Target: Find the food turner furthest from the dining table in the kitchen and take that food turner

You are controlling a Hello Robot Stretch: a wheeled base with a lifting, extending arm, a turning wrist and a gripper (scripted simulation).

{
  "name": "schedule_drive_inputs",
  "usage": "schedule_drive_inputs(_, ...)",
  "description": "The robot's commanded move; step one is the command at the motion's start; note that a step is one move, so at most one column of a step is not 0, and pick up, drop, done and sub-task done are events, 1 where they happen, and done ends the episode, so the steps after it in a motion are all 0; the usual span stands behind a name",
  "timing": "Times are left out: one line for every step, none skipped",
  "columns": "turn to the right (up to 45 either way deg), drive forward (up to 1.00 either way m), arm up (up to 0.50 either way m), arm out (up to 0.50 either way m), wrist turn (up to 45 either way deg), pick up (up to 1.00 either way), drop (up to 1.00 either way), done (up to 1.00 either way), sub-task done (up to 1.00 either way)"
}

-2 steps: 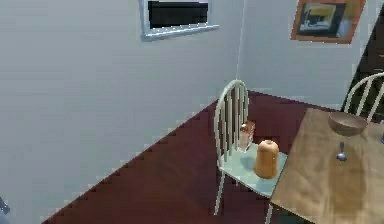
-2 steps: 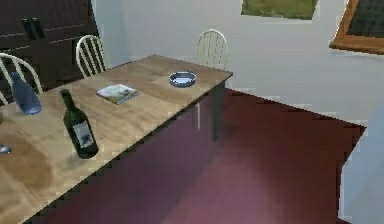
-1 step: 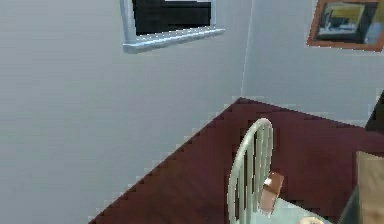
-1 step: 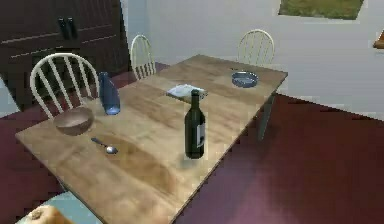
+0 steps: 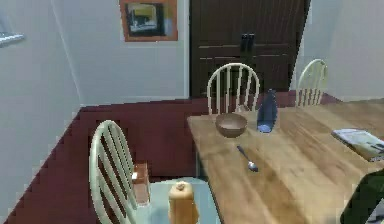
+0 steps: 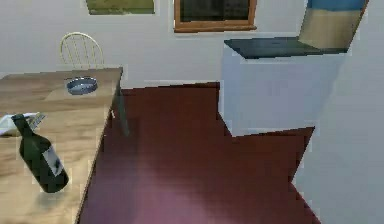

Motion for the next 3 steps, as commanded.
schedule_drive_inputs(45.0,0.0,0.0,0.0,0.0,0.0,0.0,0.0,0.0)
schedule_drive_inputs(45.0,0.0,0.0,0.0,0.0,0.0,0.0,0.0,0.0)
schedule_drive_inputs(3.0,0.0,0.0,0.0,0.0,0.0,0.0,0.0,0.0)
